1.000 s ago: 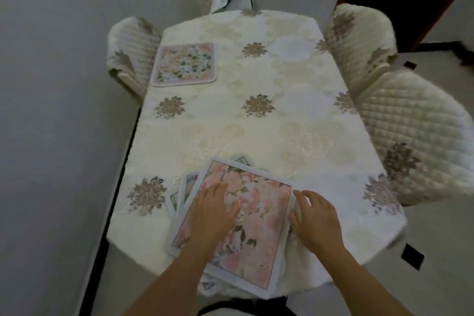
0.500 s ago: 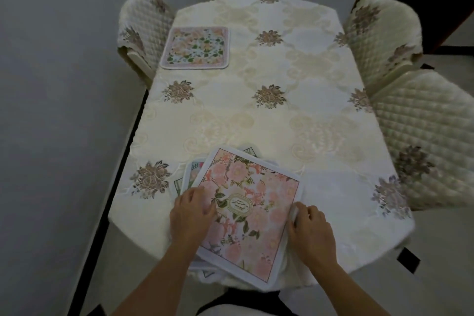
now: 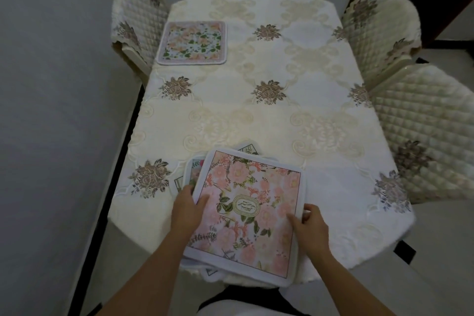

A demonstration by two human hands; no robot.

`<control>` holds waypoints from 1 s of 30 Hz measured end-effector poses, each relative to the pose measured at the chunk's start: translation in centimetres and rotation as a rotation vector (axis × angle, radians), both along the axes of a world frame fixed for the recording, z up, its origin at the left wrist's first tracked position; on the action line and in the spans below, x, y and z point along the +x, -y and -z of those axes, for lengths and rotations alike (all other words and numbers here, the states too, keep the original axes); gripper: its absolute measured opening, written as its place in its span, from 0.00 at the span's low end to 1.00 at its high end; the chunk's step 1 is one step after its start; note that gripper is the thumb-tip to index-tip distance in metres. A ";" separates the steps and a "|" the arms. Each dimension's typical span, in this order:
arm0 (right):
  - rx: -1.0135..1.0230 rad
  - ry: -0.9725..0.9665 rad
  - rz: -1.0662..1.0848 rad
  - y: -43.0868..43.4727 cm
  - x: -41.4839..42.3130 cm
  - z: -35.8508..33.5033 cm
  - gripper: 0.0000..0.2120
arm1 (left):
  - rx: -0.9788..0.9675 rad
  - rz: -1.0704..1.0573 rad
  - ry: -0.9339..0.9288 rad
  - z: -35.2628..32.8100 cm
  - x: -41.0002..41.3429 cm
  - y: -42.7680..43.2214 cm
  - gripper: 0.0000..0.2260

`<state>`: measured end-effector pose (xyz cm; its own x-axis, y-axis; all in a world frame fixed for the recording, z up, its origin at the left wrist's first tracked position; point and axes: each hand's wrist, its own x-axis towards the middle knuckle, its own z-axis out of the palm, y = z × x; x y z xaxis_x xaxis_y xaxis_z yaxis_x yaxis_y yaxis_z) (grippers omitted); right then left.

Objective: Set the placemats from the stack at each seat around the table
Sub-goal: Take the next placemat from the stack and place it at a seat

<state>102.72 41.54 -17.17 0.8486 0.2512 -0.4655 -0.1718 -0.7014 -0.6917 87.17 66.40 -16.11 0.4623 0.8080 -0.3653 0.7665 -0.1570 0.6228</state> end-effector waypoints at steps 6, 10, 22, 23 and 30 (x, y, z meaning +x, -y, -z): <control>0.177 -0.127 0.015 -1.4 1.3 -1.5 0.07 | -0.059 0.072 0.164 -0.9 -0.4 0.9 0.07; 0.259 -0.085 -0.013 -2.8 4.1 -4.3 0.07 | -0.119 0.033 0.318 -3.6 1.6 0.2 0.13; 0.400 0.043 -0.011 -3.7 10.8 -14.0 0.08 | 0.028 0.071 0.534 -10.9 8.1 -2.3 0.11; 0.410 0.019 -0.010 -3.5 11.0 -14.3 0.08 | 0.041 0.065 0.546 -11.1 8.3 -2.3 0.12; 0.301 0.077 -0.066 -4.0 10.2 -13.9 0.09 | 0.082 0.036 0.543 -11.3 7.3 -1.5 0.12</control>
